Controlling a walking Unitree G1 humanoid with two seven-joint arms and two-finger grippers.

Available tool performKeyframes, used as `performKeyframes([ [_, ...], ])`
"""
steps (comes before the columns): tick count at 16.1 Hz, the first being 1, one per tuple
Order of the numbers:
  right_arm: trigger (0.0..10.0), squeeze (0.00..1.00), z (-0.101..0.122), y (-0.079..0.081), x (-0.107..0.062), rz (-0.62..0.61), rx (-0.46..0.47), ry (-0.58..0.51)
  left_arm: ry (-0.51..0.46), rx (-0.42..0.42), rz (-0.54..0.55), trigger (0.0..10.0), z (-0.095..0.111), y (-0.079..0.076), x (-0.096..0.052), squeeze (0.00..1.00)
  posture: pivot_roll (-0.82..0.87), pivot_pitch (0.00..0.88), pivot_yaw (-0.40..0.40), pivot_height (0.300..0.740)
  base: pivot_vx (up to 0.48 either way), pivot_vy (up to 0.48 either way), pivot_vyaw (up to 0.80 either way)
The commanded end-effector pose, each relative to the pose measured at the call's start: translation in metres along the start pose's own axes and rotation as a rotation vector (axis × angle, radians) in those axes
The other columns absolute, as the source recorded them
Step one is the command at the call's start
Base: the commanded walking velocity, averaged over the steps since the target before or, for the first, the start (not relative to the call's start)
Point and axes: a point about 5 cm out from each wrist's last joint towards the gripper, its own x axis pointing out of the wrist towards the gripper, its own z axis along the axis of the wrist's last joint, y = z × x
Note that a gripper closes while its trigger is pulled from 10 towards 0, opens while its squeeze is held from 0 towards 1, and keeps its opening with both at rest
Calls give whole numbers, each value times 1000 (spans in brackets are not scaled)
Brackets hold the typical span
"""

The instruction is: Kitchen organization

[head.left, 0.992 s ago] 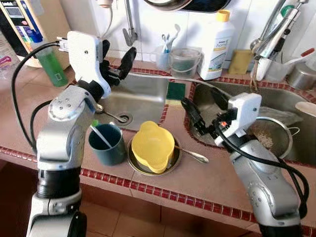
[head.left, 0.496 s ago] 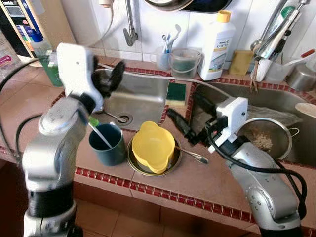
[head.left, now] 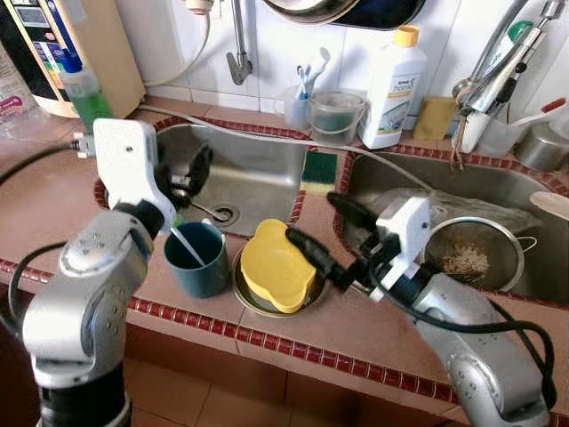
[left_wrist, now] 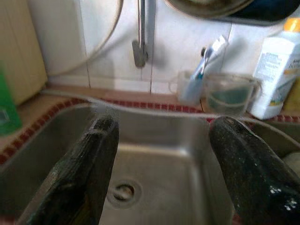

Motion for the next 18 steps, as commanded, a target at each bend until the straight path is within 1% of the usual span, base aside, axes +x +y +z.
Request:
performKeyframes([
  [1, 10000, 0, 3, 6, 1, 40, -1, -2, 23, -20, 24, 10000, -3, 4, -4, 0, -36, 83, 22, 740, 0, 0, 0],
  [5, 10000, 0, 1, 7, 4, 52, 1, 1, 106, -94, 120, 10000, -24, 15, -6, 0, -39, 71, 12, 740, 0, 0, 0],
  [6, 10000, 0, 2, 6, 4, 54, 1, 2, 110, -87, 133, 10000, -25, 16, -7, 0, -40, 69, 8, 740, 0, 0, 0],
  [8, 10000, 0, 2, 6, 3, 58, -2, 6, 135, -114, 149, 10000, -28, 17, -7, 0, -41, 68, 4, 740, 0, 0, 0],
  [11, 10000, 0, 1, 7, 2, 69, -3, 16, 175, -158, 149, 10000, -33, 15, -7, 0, -45, 62, -4, 740, 0, 0, 0],
  [13, 10000, 0, 1, 6, 2, 70, -5, 18, 187, -172, 145, 10000, -34, 13, -7, 0, -45, 58, -8, 740, 0, 0, 0],
  [15, 10000, 0, 2, 5, 1, 74, -10, 24, 220, -163, 130, 10000, -38, 10, -9, 0, -42, 56, -12, 740, 0, 0, 0],
  [17, 10000, 0, 1, 5, 0, 84, -7, 32, 270, -183, 145, 10000, -46, 11, -11, 0, -41, 56, -18, 740, 0, 0, 0],
  [18, 10000, 0, 1, 5, 0, 89, -4, 35, 272, -178, 147, 10000, -47, 11, -12, 0, -39, 56, -19, 740, 0, 0, 0],
])
